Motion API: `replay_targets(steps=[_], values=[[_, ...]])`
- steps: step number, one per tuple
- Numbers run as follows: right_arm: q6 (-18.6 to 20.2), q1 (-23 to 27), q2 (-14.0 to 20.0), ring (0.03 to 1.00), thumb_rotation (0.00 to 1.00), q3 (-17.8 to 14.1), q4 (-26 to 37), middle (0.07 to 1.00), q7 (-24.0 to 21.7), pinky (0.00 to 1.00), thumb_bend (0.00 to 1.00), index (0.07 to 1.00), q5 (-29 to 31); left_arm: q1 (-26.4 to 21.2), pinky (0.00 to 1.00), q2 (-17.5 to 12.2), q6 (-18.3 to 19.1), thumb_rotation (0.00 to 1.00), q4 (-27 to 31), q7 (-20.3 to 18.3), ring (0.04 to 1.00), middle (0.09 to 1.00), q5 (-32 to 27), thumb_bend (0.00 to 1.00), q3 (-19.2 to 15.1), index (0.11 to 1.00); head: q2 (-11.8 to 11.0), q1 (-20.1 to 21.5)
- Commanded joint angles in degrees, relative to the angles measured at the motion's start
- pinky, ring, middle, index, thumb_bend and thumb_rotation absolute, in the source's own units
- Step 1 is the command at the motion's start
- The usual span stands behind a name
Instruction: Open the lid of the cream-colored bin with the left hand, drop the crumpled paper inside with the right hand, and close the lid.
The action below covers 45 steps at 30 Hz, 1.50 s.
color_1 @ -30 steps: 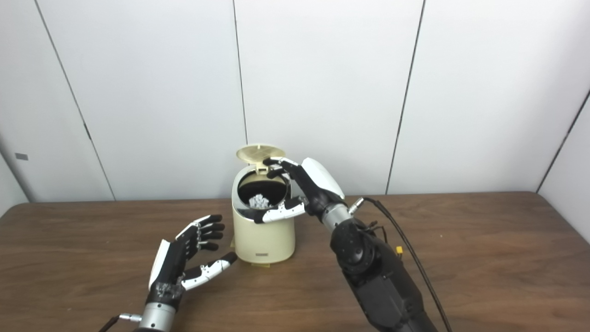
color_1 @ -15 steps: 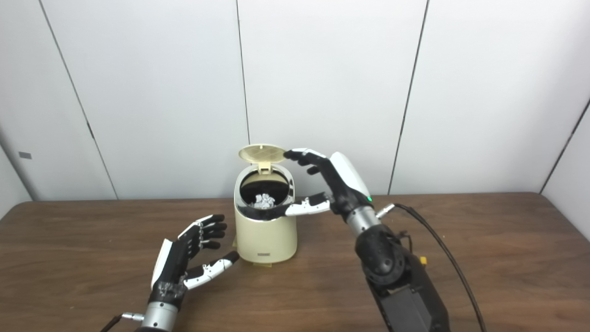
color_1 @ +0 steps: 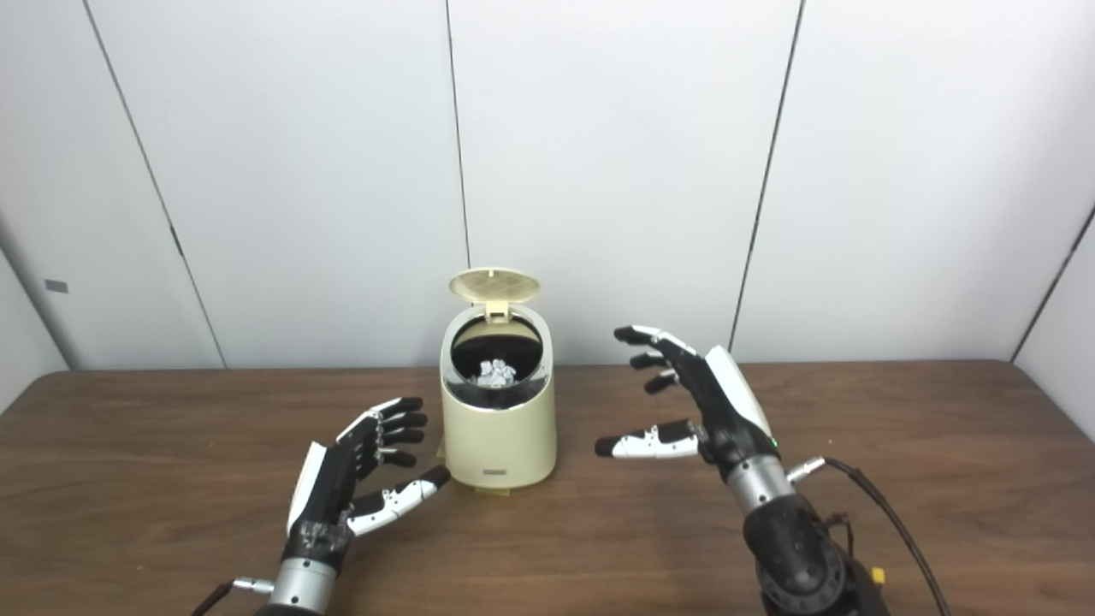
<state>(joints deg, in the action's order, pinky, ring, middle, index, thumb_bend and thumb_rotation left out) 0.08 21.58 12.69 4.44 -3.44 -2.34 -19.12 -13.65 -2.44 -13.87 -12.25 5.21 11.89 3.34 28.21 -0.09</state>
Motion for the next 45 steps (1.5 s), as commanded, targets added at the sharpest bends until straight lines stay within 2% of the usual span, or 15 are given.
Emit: replay_targets(steps=[1,5,9,11,15,20,23,29,34,39,42,45], values=[[-3.01,1.23,0.26,0.713,0.12,-1.03,0.38,0.802,1.19,0.57,0.86,0.782,1.29,0.78,0.61,0.74,-1.17,0.14,-1.00,0.98,0.711,0.743,0.51,0.72,0.22,0.800,0.08,-0.01],[-4.11,0.18,-0.09,0.676,0.14,-0.66,-1.21,0.783,1.94,0.54,0.85,0.771,0.77,0.56,0.61,0.33,-1.09,0.17,-0.32,0.88,0.711,0.746,0.96,0.72,0.24,0.804,-0.13,-0.60],[-5.78,-0.42,-0.18,0.669,0.12,-0.44,-2.86,0.767,2.41,0.53,0.85,0.768,0.87,-0.89,0.66,-0.93,-0.79,0.24,1.61,-0.39,0.744,0.790,-0.13,0.75,-0.28,0.839,-0.43,-1.16],[-6.27,-0.66,-0.10,0.669,0.12,-0.39,-3.33,0.767,2.46,0.54,0.84,0.770,0.97,-2.65,0.70,-2.12,-0.01,0.31,3.15,-1.00,0.787,0.830,0.56,0.78,-0.44,0.859,-0.78,-1.58],[-6.94,-0.92,0.13,0.681,0.11,-0.27,-3.77,0.795,2.30,0.55,0.82,0.777,1.04,-7.02,0.68,-3.38,1.70,0.35,5.13,-1.38,0.828,0.897,1.26,0.84,-1.04,0.902,-1.11,-1.81],[-6.48,-0.97,0.11,0.686,0.14,-0.19,-3.84,0.803,2.00,0.55,0.83,0.784,1.04,-12.61,0.79,-4.91,5.92,0.37,7.23,-3.92,0.954,0.991,-0.98,0.90,-1.32,0.988,-1.26,-1.94],[-6.35,-0.91,0.12,0.680,0.13,-0.06,-3.81,0.801,2.12,0.54,0.82,0.784,0.71,-15.42,0.83,-5.58,7.30,0.33,7.31,-4.85,0.994,1.000,-0.77,0.93,-1.01,1.000,-1.25,-1.89],[-6.27,-0.84,0.19,0.671,0.11,0.21,-3.88,0.792,2.05,0.54,0.82,0.786,0.41,-20.17,0.93,-6.59,9.11,0.34,6.85,-4.99,1.000,1.000,3.85,0.96,0.55,1.000,-1.27,-1.82],[-5.76,-0.76,0.12,0.664,0.09,0.35,-4.00,0.784,2.11,0.53,0.82,0.783,-0.10,-22.61,0.89,-6.98,10.80,0.37,6.63,-6.23,1.000,1.000,5.61,0.99,1.56,1.000,-1.28,-1.57],[-4.70,-0.58,-0.24,0.676,0.08,0.42,-3.59,0.801,2.05,0.55,0.82,0.786,-0.28,-24.98,0.94,-8.71,12.59,0.39,6.31,-9.79,1.000,1.000,6.43,1.00,3.74,1.000,-1.21,-1.13],[-4.76,-0.44,-0.30,0.678,0.09,0.48,-3.55,0.798,2.16,0.54,0.82,0.785,-0.32,-25.91,0.95,-9.81,13.43,0.42,6.42,-11.36,1.000,1.000,8.10,1.00,4.91,1.000,-1.24,-1.03],[-4.74,-0.36,-0.38,0.679,0.14,0.47,-3.52,0.799,2.15,0.53,0.83,0.784,-0.22,-26.56,0.90,-10.74,13.70,0.44,6.30,-12.11,1.000,1.000,9.84,1.00,5.94,0.960,-1.14,-0.79]])
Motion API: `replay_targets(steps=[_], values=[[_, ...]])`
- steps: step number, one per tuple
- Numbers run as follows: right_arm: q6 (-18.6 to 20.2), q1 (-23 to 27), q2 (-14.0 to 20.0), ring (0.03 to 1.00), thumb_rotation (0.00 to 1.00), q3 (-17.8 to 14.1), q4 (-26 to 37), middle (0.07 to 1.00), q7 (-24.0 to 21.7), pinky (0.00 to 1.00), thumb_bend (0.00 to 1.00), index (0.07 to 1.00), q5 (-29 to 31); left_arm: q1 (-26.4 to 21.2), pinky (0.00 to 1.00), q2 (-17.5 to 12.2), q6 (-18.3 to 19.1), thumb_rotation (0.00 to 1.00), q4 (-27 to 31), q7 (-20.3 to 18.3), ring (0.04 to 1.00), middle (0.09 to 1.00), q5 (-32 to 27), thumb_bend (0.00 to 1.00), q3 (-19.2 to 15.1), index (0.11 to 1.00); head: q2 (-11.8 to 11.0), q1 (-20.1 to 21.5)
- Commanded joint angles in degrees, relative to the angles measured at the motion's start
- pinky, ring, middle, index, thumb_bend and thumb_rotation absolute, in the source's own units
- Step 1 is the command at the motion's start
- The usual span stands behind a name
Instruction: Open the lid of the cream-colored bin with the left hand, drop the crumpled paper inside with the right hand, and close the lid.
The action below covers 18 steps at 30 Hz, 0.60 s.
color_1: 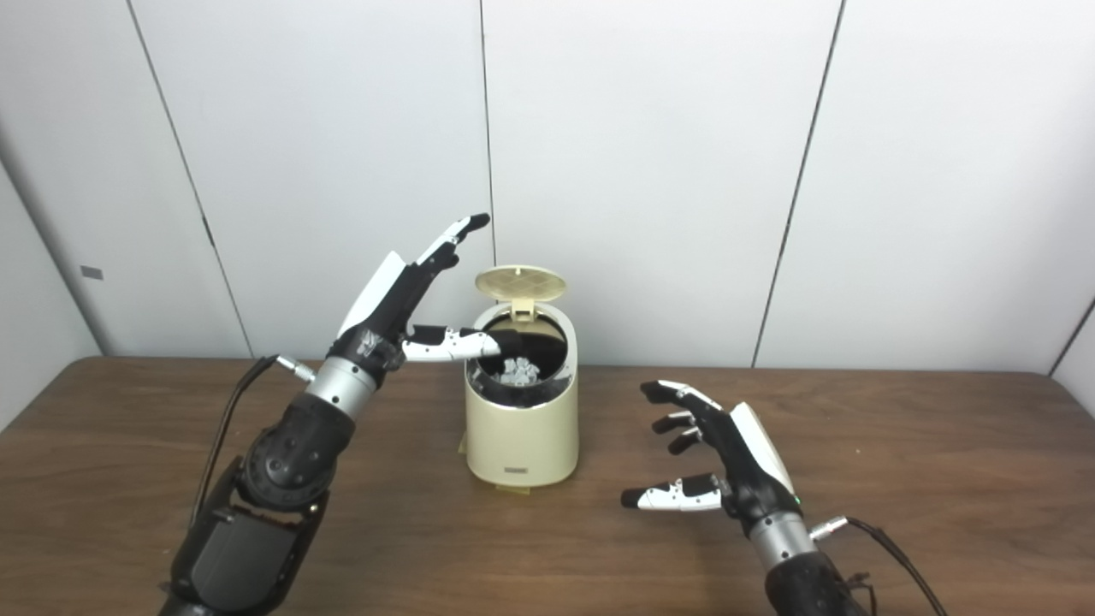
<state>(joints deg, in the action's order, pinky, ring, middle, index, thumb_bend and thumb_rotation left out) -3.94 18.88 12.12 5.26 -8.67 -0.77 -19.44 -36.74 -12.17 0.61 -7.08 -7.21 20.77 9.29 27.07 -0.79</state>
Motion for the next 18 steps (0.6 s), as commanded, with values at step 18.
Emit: replay_targets(steps=[18], values=[[0.83,2.11,0.07,0.681,0.17,-0.17,2.69,0.802,0.57,0.54,0.82,0.789,-0.14,-5.10,0.98,-7.00,0.29,0.49,2.23,-6.85,1.000,0.905,9.34,1.00,6.49,0.874,0.37,0.66]])
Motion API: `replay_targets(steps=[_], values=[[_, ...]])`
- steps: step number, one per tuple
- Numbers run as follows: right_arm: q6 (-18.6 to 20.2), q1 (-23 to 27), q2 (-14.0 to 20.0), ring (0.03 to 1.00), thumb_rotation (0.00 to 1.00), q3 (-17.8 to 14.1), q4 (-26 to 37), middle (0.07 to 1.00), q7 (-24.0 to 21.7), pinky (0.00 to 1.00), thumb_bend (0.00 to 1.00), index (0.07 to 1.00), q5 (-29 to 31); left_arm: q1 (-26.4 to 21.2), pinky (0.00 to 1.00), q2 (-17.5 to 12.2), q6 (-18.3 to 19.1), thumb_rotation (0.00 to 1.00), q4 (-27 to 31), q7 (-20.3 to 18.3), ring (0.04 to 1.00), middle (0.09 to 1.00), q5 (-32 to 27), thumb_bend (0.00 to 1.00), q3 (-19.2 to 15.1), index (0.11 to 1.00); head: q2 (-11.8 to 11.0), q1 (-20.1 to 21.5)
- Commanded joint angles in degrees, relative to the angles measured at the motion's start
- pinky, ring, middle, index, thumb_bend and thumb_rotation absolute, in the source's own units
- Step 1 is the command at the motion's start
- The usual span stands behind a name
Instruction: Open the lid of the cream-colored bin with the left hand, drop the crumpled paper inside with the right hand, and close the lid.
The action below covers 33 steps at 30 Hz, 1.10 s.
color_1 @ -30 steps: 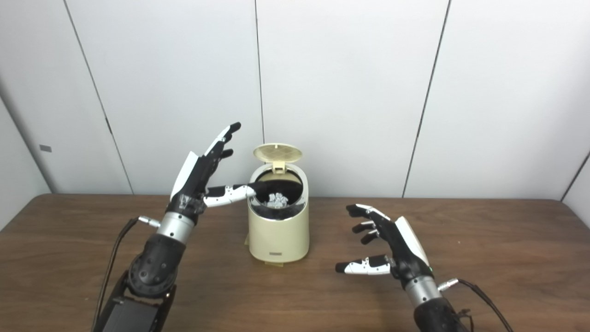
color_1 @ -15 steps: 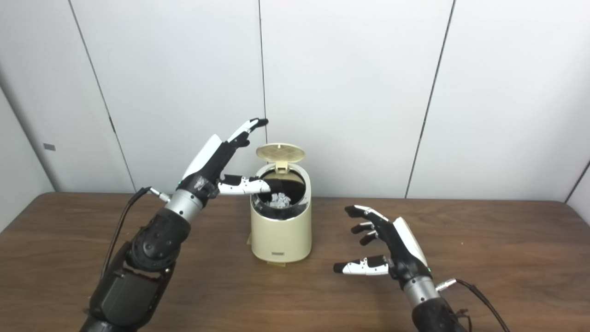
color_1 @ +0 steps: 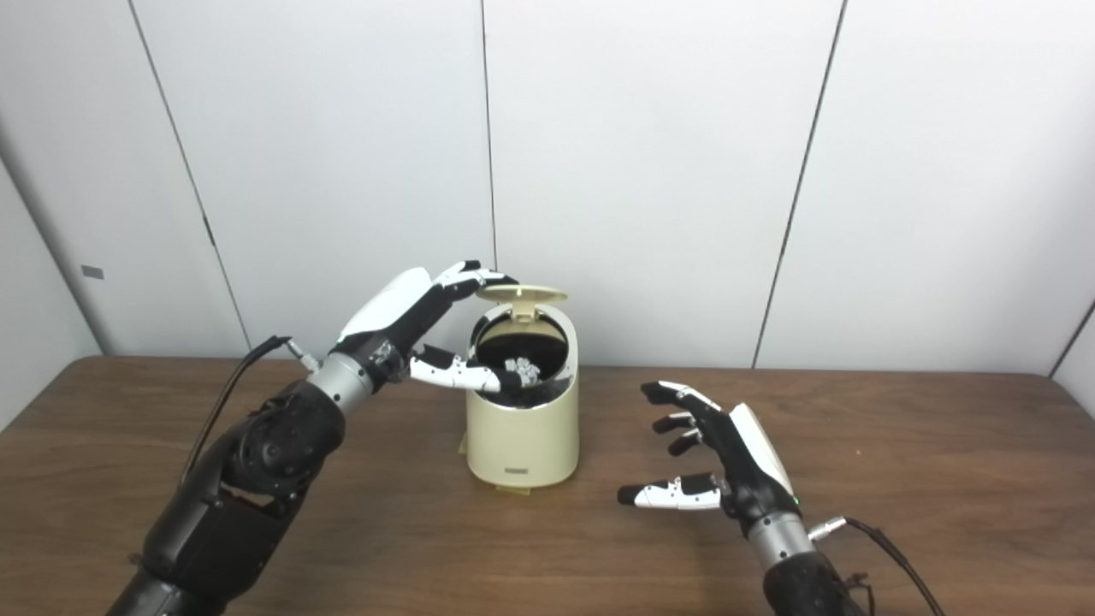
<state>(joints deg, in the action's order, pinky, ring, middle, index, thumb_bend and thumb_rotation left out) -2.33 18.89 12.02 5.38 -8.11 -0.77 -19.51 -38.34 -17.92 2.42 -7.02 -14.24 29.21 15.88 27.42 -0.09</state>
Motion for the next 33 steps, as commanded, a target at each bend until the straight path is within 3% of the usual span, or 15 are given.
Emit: replay_targets(steps=[1,19,33], values=[[-0.68,2.09,0.17,0.682,0.18,-0.27,2.20,0.803,0.53,0.54,0.83,0.790,-0.07,-3.52,0.98,-1.56,-1.75,0.49,2.38,0.15,1.000,0.899,1.77,1.00,0.24,0.870,0.02,-0.03],[-0.74,2.22,-0.31,0.658,0.18,-0.01,1.94,0.785,0.80,0.53,0.83,0.789,-0.63,-1.33,1.00,-6.21,-5.42,0.47,10.13,-4.63,1.000,0.868,8.77,1.00,2.75,0.848,0.46,0.91],[0.54,1.95,-0.61,0.679,0.19,0.01,2.89,0.804,0.54,0.55,0.82,0.797,-1.02,0.50,1.00,-6.57,-5.88,0.45,12.26,-8.06,1.000,0.863,10.99,1.00,3.21,0.850,0.94,1.09]])
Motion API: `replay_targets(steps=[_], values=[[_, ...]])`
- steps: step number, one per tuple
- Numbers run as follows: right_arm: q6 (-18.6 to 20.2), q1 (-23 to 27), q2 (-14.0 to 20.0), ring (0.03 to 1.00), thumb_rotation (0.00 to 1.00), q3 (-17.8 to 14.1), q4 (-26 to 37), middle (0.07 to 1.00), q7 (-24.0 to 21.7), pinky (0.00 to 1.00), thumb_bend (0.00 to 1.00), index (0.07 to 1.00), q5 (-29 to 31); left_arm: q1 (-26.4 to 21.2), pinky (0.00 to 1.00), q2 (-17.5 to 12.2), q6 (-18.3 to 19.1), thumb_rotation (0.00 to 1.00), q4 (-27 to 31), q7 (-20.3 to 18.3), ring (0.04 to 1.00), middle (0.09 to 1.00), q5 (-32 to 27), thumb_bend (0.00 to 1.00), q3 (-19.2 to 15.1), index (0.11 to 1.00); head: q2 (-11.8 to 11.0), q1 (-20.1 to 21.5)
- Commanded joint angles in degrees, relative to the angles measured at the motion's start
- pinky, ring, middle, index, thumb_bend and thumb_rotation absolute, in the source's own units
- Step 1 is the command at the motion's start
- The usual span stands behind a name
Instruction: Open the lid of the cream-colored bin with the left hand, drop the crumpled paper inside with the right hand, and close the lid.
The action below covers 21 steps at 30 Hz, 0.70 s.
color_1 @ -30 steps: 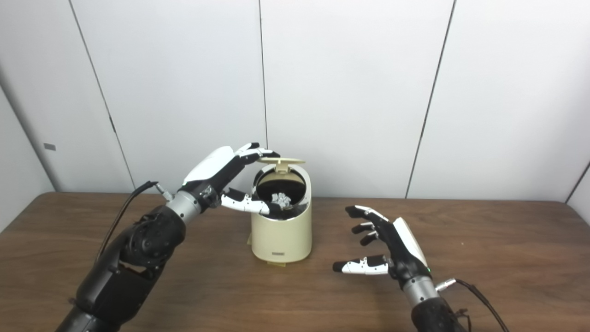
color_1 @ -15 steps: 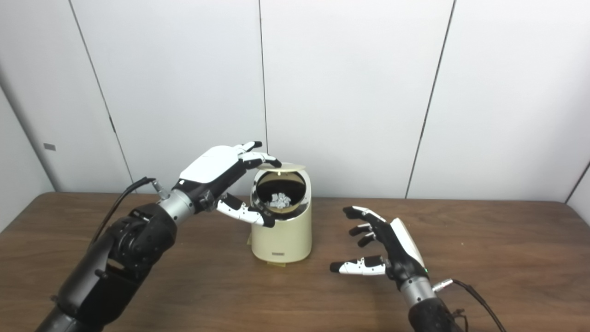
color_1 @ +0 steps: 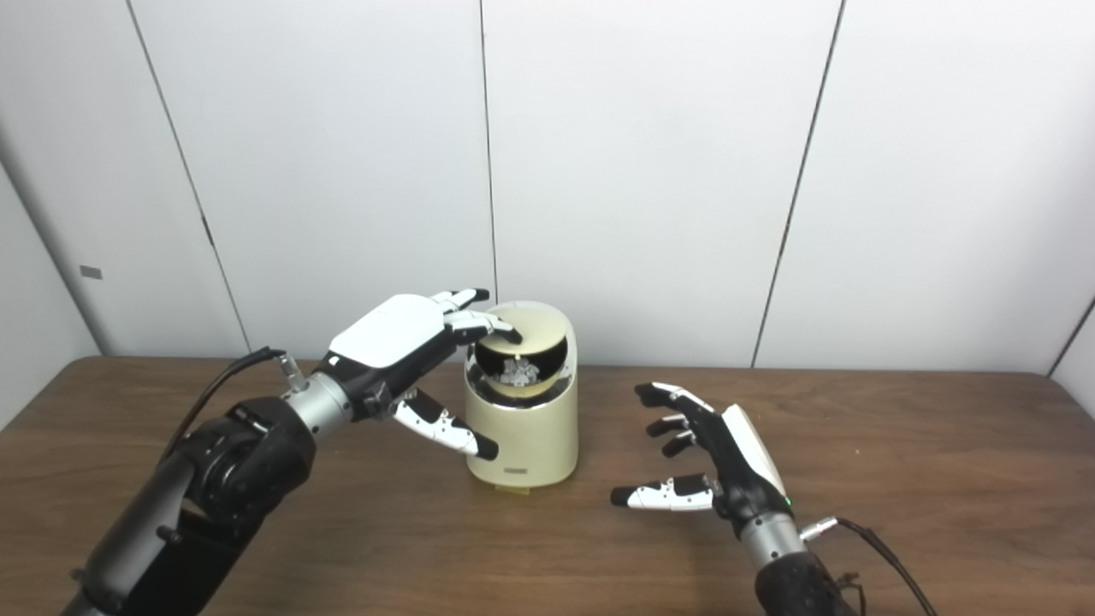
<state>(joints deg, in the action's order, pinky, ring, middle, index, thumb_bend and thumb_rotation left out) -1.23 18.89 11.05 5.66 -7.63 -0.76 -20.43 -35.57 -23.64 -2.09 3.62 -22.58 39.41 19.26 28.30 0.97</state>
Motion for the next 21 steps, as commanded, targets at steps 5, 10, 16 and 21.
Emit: replay_targets(steps=[5,10,16,21], values=[[0.01,1.86,0.14,0.682,0.19,-0.44,2.77,0.805,0.49,0.55,0.83,0.797,0.21,-2.43,1.00,-1.21,-1.19,0.47,1.20,-1.35,1.000,0.864,3.71,1.00,1.35,0.854,0.19,0.13],[0.12,1.64,0.17,0.672,0.18,-0.50,3.00,0.800,0.50,0.54,0.82,0.796,0.38,-2.44,1.00,-1.62,-0.82,0.48,0.63,-3.50,0.990,0.851,9.49,1.00,4.17,0.840,0.42,0.20],[-0.04,1.40,0.30,0.676,0.18,-0.57,3.23,0.796,0.63,0.55,0.82,0.798,0.27,-2.55,1.00,-1.50,-0.89,0.53,-0.65,-5.76,1.000,0.870,16.77,0.99,7.80,0.858,0.61,0.34],[-0.06,1.32,0.42,0.683,0.20,-0.61,3.47,0.801,0.81,0.55,0.81,0.797,-0.06,-2.78,1.00,-0.96,-1.12,0.54,-1.49,-6.10,1.000,0.859,19.80,1.00,9.41,0.859,0.72,0.35]])
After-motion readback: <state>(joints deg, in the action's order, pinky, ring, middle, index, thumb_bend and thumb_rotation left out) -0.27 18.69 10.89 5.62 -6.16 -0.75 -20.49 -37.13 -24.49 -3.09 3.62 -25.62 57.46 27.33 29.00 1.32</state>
